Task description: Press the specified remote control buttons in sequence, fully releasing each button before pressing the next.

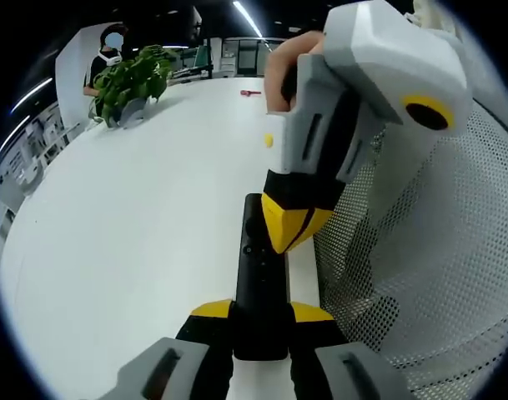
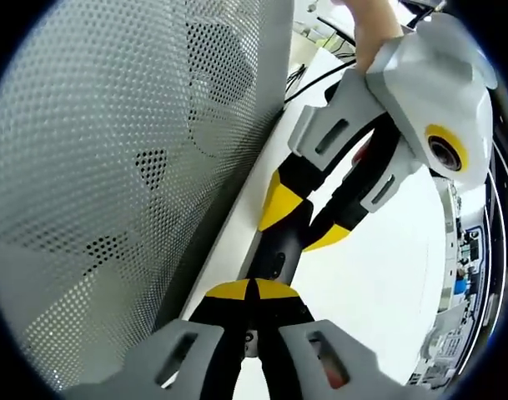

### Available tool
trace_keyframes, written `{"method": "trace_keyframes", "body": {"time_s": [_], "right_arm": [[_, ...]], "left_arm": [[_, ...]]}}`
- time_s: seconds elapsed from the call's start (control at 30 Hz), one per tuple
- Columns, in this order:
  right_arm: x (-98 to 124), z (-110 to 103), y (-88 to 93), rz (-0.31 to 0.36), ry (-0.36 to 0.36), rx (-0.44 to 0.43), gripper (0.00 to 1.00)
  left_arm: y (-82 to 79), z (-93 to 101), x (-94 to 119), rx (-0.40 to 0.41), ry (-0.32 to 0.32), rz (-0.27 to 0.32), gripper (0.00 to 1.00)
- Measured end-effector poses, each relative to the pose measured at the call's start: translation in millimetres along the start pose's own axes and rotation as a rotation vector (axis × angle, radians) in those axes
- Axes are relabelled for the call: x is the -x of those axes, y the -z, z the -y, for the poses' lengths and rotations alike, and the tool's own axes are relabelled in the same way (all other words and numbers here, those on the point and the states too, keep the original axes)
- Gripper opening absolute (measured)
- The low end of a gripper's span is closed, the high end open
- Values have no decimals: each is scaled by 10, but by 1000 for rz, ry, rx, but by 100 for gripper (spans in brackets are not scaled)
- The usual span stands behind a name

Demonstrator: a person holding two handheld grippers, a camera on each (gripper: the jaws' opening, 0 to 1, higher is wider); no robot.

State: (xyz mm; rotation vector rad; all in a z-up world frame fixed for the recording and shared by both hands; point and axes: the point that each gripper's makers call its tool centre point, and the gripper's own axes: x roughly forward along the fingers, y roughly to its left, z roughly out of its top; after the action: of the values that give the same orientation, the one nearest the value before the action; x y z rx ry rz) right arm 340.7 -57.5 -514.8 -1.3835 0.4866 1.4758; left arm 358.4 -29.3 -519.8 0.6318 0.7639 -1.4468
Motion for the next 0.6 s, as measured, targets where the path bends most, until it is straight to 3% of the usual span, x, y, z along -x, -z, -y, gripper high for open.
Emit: {"method": "trace_keyframes", "body": {"time_s": [0.3, 0.4, 0.6], "right_arm": [[-14, -9, -9, -50, 21, 114, 0], [-14, 1, -9, -58, 22, 106, 0], [-20, 18, -12, -32, -18, -131, 0]], "left_arm": [[-1, -4, -1, 1, -1, -1, 24], [0, -2, 0, -2, -4, -4, 24], [-4, 1, 1, -7, -5, -5, 24]]}}
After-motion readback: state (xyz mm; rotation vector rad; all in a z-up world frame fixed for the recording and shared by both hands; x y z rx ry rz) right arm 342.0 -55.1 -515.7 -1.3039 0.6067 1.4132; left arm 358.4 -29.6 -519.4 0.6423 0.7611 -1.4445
